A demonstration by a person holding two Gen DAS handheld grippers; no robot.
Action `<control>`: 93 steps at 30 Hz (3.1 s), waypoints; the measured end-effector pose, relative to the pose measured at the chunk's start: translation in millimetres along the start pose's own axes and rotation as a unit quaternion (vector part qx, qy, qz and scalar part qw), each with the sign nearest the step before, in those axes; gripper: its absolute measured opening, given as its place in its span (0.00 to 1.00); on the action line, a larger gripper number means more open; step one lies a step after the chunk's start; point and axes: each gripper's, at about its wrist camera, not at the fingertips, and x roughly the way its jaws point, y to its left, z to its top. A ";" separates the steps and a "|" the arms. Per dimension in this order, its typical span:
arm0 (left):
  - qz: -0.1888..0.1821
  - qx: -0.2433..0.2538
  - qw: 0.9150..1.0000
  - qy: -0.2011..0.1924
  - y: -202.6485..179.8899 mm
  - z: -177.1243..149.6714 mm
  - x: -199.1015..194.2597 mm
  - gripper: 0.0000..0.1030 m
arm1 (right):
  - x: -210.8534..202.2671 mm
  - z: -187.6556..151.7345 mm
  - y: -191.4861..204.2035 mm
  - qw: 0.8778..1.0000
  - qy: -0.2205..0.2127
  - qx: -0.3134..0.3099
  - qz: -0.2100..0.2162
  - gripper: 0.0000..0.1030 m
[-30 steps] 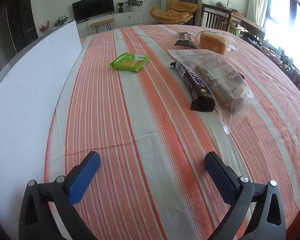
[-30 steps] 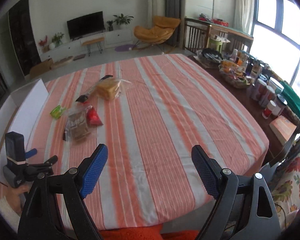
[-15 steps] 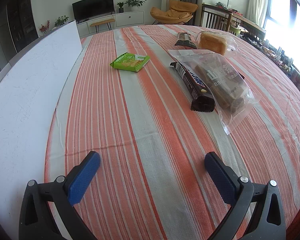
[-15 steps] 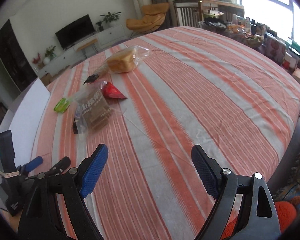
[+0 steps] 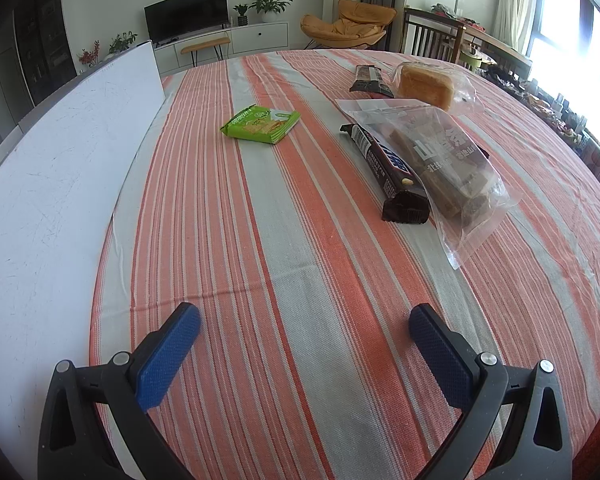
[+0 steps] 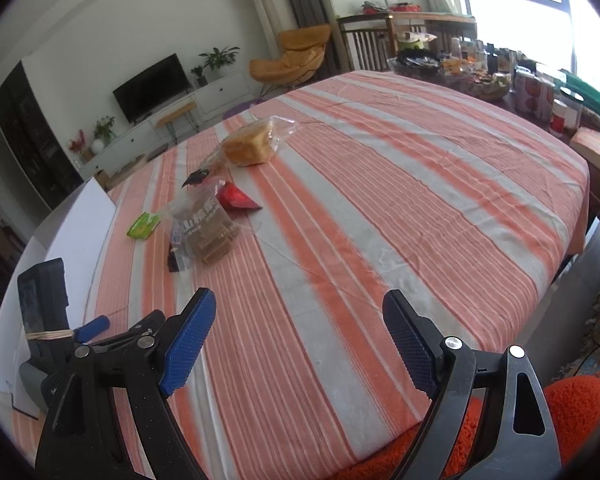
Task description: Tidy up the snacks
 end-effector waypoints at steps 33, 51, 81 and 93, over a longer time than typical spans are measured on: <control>-0.012 -0.023 0.999 0.041 0.8 13.4 1.8 1.00 | 82.8 28.8 -50.1 0.996 0.084 -0.008 -0.009 0.87; 0.000 -0.006 0.996 0.093 48.3 167.8 90.2 0.99 | 87.7 31.6 -49.7 0.997 0.081 0.000 -0.014 0.91; 0.024 -0.027 0.999 0.000 26.2 23.0 7.3 0.93 | 86.8 32.7 -51.9 0.997 0.073 0.029 -0.017 0.91; 0.029 -0.034 0.999 0.001 26.6 22.5 12.8 1.00 | 77.8 35.4 -66.9 0.994 0.047 0.096 0.030 0.90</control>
